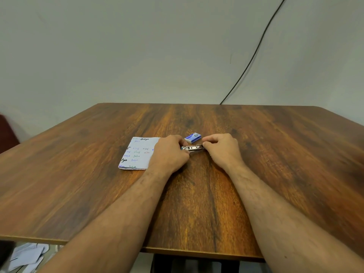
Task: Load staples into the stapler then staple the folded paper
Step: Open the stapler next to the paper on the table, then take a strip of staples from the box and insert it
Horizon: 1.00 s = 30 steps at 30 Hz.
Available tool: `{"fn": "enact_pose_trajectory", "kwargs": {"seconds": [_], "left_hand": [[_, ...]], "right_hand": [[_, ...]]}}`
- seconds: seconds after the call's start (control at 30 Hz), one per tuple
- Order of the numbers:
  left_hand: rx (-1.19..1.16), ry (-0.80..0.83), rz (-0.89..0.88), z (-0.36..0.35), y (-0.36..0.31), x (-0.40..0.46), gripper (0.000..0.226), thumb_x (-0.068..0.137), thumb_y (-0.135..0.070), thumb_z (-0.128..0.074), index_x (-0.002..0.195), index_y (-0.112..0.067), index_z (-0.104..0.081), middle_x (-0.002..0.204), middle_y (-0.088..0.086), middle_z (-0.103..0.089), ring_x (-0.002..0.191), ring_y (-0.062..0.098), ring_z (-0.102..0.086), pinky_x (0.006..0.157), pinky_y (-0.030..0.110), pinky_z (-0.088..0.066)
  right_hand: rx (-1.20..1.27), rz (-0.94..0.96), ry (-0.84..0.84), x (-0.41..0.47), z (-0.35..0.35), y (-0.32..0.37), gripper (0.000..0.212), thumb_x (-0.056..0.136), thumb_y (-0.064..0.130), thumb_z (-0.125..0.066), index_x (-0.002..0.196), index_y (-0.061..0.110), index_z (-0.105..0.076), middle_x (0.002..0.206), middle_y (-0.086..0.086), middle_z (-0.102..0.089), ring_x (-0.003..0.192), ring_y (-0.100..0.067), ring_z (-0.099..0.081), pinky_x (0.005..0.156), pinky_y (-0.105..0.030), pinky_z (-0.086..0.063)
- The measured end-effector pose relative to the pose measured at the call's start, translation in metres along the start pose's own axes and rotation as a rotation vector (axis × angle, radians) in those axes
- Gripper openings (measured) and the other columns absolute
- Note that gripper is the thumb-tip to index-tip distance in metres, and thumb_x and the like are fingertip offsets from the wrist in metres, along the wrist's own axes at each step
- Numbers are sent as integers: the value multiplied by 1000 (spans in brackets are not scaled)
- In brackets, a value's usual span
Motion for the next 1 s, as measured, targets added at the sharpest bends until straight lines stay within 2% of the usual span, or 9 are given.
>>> {"fn": "enact_pose_trajectory", "kwargs": {"seconds": [0.07,0.13,0.23,0.33,0.4,0.53,0.7,0.93,1.0], "left_hand": [[-13,-4,-19,0,0,1,16,84,-22,-71,98,-29,-75,90,-7,-72,86,12,-64,79,30,-51],[-22,-8,-35,0,0,2,20,85,-22,-72,103,-29,-76,93,-6,-74,88,12,-65,80,29,-50],[-41,1,-50,-2,2,4,20,82,-21,-74,101,-29,-75,99,-4,-75,94,13,-66,84,30,-51],[-64,19,-60,-3,2,4,20,81,-20,-75,100,-29,-75,105,-5,-76,96,10,-66,87,30,-52],[-76,23,-67,-2,1,3,20,82,-20,-75,100,-28,-76,104,-5,-76,96,9,-66,87,30,-52],[-85,28,-68,-2,2,4,19,81,-21,-76,98,-27,-78,101,-4,-77,96,9,-67,88,33,-53],[-91,20,-59,-1,2,3,17,79,-24,-77,95,-27,-78,95,-6,-76,91,6,-66,81,27,-50],[-86,21,-59,-1,0,1,18,79,-24,-78,97,-25,-78,93,-6,-75,89,6,-65,77,23,-46],[-83,20,-59,0,0,1,18,79,-24,-79,97,-25,-78,93,-7,-75,89,5,-65,77,22,-45]], "right_hand": [[-15,24,9,0,0,2,21,89,16,-67,105,18,-81,107,4,-78,91,-2,-58,78,-12,-34],[-15,47,21,0,-2,3,19,88,18,-68,101,19,-82,104,6,-78,89,-3,-61,79,-16,-37],[-44,114,47,-1,-7,7,18,86,27,-69,97,23,-83,99,8,-79,95,-7,-68,86,-27,-49],[-148,161,84,1,-13,10,23,87,41,-69,99,28,-83,97,10,-79,94,-3,-67,82,-25,-46],[-175,171,91,1,-14,10,27,87,48,-68,99,29,-83,95,12,-79,92,-2,-66,80,-24,-45],[-179,169,89,0,-13,12,33,84,54,-70,97,27,-83,93,10,-79,92,-5,-66,84,-31,-51],[-171,178,72,-2,-12,14,30,84,51,-72,94,25,-83,91,9,-79,91,-6,-66,87,-34,-53],[-189,172,64,-4,-12,17,25,86,42,-69,92,23,-83,89,7,-79,89,-7,-64,77,-23,-39],[-194,172,70,-4,-12,17,22,86,39,-68,92,24,-83,89,7,-79,88,-7,-64,70,-17,-36]]}}
Point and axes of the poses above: each hand's wrist, its own x-axis towards the middle knuckle, its own z-axis out of the back of the hand, y = z × x, the point moved 7 cm from there along x, towards the middle knuckle
